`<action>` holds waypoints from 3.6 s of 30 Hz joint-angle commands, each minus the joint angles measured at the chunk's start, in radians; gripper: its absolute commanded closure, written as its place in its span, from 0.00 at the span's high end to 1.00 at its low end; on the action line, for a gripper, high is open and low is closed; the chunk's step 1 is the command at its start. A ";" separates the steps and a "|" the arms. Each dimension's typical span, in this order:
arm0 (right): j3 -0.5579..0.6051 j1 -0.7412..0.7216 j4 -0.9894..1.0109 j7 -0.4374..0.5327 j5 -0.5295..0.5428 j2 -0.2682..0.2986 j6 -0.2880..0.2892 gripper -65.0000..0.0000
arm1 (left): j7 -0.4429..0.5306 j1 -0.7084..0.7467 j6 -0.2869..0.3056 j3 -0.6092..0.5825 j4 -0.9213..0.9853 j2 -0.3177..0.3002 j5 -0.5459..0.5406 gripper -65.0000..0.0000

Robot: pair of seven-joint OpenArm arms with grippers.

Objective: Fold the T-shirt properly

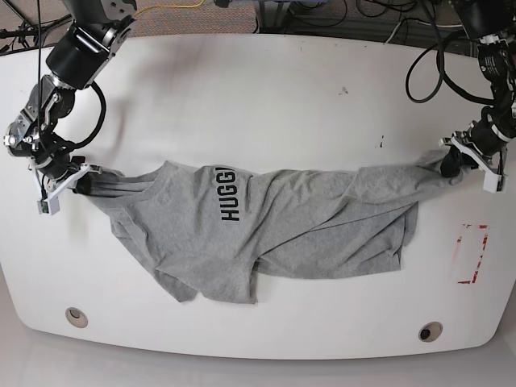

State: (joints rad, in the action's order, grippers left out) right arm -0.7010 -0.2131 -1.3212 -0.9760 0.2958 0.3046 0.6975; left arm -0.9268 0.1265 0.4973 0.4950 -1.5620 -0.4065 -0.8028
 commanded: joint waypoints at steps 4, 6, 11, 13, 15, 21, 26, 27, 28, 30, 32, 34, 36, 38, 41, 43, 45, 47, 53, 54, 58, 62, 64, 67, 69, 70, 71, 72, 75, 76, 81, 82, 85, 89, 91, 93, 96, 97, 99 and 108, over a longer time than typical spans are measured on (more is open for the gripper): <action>-0.004 0.040 -0.022 0.019 0.016 0.020 0.001 0.03 | 0.022 0.068 0.007 0.011 -0.018 -0.042 -0.014 0.00; -0.003 0.057 -0.022 0.019 0.016 0.020 0.001 0.03 | 0.022 0.085 0.007 0.011 -0.018 -0.044 -0.014 0.00; 0.002 0.090 -0.022 0.019 0.016 0.020 0.001 0.03 | 0.022 0.117 0.007 0.023 -0.018 -0.045 -0.014 0.00; 0.002 0.100 -0.022 0.019 0.016 0.020 0.001 0.03 | 0.022 0.134 0.007 0.032 -0.021 -0.055 -0.014 0.00; 0.002 0.113 -0.022 0.019 0.016 0.020 0.001 0.03 | 0.022 0.143 0.007 0.035 -0.021 -0.062 -0.014 0.00; 0.004 0.136 -0.022 0.015 0.010 0.020 0.001 0.04 | 0.022 0.155 0.007 0.038 -0.024 -0.064 -0.013 0.00; 0.010 0.165 -0.027 0.015 0.009 0.025 0.001 0.05 | 0.022 0.167 0.007 0.038 -0.025 -0.065 -0.013 0.00; 0.014 0.168 -0.036 0.015 0.007 0.026 0.001 0.08 | 0.022 0.169 0.007 0.038 -0.025 -0.065 -0.013 0.00; 0.024 0.171 -0.045 0.018 0.007 0.026 0.001 0.12 | 0.022 0.169 0.007 0.038 -0.025 -0.065 -0.013 0.00; 0.043 0.177 -0.076 0.018 0.007 0.031 0.001 0.24 | 0.022 0.169 0.007 0.038 -0.025 -0.064 -0.013 0.00; 0.054 0.194 -0.129 0.018 0.007 0.035 0.001 0.43 | 0.022 0.169 0.007 0.038 -0.025 -0.061 -0.013 0.00; 0.056 0.212 -0.176 0.018 0.007 0.034 0.001 0.57 | 0.022 0.170 0.007 0.038 -0.025 -0.059 -0.013 0.00; 0.060 0.221 -0.222 0.018 0.013 0.034 0.001 0.69 | 0.022 0.178 0.007 0.038 -0.025 -0.058 -0.013 0.00; 0.062 0.221 -0.268 0.018 0.015 0.031 0.001 0.77 | 0.022 0.181 0.007 0.038 -0.025 -0.058 -0.013 0.00; 0.063 0.215 -0.317 0.018 0.012 0.006 0.001 0.80 | 0.022 0.181 0.007 0.038 -0.025 -0.056 -0.013 0.00; 0.068 0.191 -0.337 0.016 0.012 -0.008 0.001 0.80 | 0.022 0.181 0.007 0.038 -0.024 -0.056 -0.013 0.00; 0.096 0.160 -0.338 0.015 0.010 -0.015 0.001 0.80 | 0.022 0.181 0.007 0.035 -0.025 -0.056 -0.014 0.00; 0.157 0.125 -0.337 0.015 0.007 -0.015 0.001 0.80 | 0.022 0.181 0.007 0.034 -0.025 -0.056 -0.014 0.00; 0.286 0.033 -0.291 0.029 0.004 -0.015 0.001 0.80 | 0.022 0.180 0.007 0.032 -0.025 -0.056 -0.014 0.00; 0.307 0.010 -0.266 0.039 0.000 -0.015 0.001 0.80 | 0.022 0.180 0.007 0.032 -0.024 -0.056 -0.014 0.00; 0.366 -0.049 -0.186 0.091 -0.030 -0.015 -0.003 0.80 | 0.022 0.178 0.007 0.032 -0.019 -0.056 -0.014 0.00; 0.436 -0.116 -0.064 0.185 -0.063 -0.026 -0.023 0.80 | 0.022 0.177 0.007 0.032 -0.018 -0.059 -0.013 0.00; 0.469 -0.150 0.013 0.225 -0.083 -0.031 -0.026 0.80 | 0.022 0.177 0.007 0.032 -0.018 -0.062 -0.013 0.00; 0.488 -0.188 0.110 0.265 -0.106 -0.032 -0.023 0.80 | 0.022 0.177 0.007 0.032 -0.018 -0.062 -0.013 0.00; 0.492 -0.202 0.164 0.286 -0.117 -0.035 -0.023 0.80 | 0.022 0.177 0.007 0.032 -0.018 -0.062 -0.013 0.00; 0.493 -0.205 0.177 0.294 -0.119 -0.035 -0.023 0.80 | 0.022 0.177 0.007 0.032 -0.018 -0.061 -0.013 0.00; 0.493 -0.210 0.203 0.314 -0.120 -0.037 -0.023 0.80 | 0.022 0.177 0.007 0.032 -0.018 -0.059 -0.013 0.00; 0.495 -0.213 0.219 0.325 -0.120 -0.037 -0.023 0.80 | 0.022 0.177 0.007 0.032 -0.018 -0.059 -0.013 0.00; 0.504 -0.223 0.265 0.365 -0.120 -0.040 -0.025 0.80 | 0.022 0.175 0.007 0.031 -0.018 -0.059 -0.013 0.00; 0.510 -0.225 0.280 0.375 -0.120 -0.043 -0.025 0.80 | 0.022 0.175 0.007 0.031 -0.018 -0.059 -0.013 0.00; 0.519 -0.227 0.334 0.432 -0.122 -0.041 -0.026 0.78 | 0.022 0.175 0.007 0.029 -0.019 -0.058 -0.013 0.00; 0.521 -0.227 0.345 0.447 -0.122 -0.040 -0.026 0.77 | 0.022 0.175 0.007 0.021 -0.019 -0.058 -0.013 0.00; 0.521 -0.228 0.368 0.475 -0.128 -0.040 -0.034 0.76 | 0.022 0.175 0.007 0.001 -0.019 -0.058 -0.013 0.00; 0.521 -0.228 0.389 0.512 -0.175 -0.040 -0.058 0.76 | 0.022 0.175 0.007 -0.006 -0.019 -0.058 -0.013 0.00; 0.519 -0.228 0.391 0.518 -0.197 -0.045 -0.063 0.76 | 0.022 0.175 0.007 -0.006 -0.019 -0.058 -0.013 0.00; 0.518 -0.228 0.391 0.518 -0.205 -0.048 -0.063 0.76 | 0.022 0.175 0.007 -0.006 -0.019 -0.058 -0.013 0.00; 0.518 -0.223 0.391 0.518 -0.203 -0.048 -0.063 0.69 | 0.022 0.175 0.007 -0.006 -0.024 -0.058 -0.013 0.00; 0.518 -0.223 0.389 0.516 -0.203 -0.048 -0.062 0.63 | 0.022 0.175 0.007 -0.006 -0.024 -0.058 -0.014 0.00; 0.518 -0.222 0.389 0.516 -0.203 -0.048 -0.060 0.51 | 0.022 0.175 0.007 -0.006 -0.024 -0.058 -0.014 0.00; 0.516 -0.219 0.351 0.478 -0.203 -0.048 -0.058 0.00 | 0.022 0.147 0.007 -0.006 -0.021 -0.059 -0.014 0.00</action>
State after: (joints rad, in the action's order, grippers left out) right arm -0.1818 -0.4065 -0.9154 -0.4889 0.0814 0.2436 0.6319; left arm -0.9237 0.2787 0.4984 0.4797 -1.5677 -0.4435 -0.8021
